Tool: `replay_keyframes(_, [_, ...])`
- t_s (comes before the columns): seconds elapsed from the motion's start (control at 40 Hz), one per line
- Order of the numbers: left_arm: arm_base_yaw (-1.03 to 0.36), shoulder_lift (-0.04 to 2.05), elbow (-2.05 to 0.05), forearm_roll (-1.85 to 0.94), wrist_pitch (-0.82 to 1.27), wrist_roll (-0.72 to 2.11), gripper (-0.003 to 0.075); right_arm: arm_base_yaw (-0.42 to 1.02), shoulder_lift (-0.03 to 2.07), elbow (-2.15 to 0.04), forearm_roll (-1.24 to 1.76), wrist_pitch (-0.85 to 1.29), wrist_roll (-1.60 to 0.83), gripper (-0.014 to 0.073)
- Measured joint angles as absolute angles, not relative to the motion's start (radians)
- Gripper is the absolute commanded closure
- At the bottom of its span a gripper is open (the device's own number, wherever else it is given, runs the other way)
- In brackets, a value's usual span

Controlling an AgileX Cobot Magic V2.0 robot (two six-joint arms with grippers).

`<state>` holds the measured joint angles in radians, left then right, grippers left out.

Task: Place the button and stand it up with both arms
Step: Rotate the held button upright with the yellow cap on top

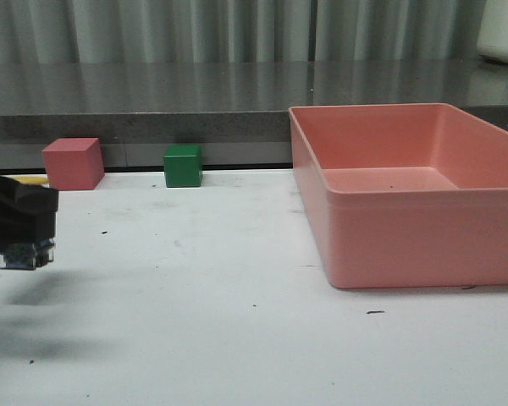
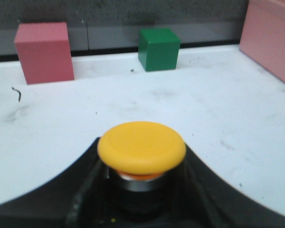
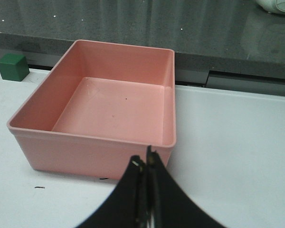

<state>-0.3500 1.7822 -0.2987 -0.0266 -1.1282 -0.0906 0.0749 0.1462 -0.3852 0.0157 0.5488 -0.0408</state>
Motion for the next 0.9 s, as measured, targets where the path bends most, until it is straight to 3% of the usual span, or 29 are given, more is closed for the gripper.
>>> replay_keyframes(0.899, [-0.350,1.893,-0.307,-0.027,-1.182,-0.083,0.0540,0.075,0.146,-0.385,0.016,0.549,-0.041,0.0662])
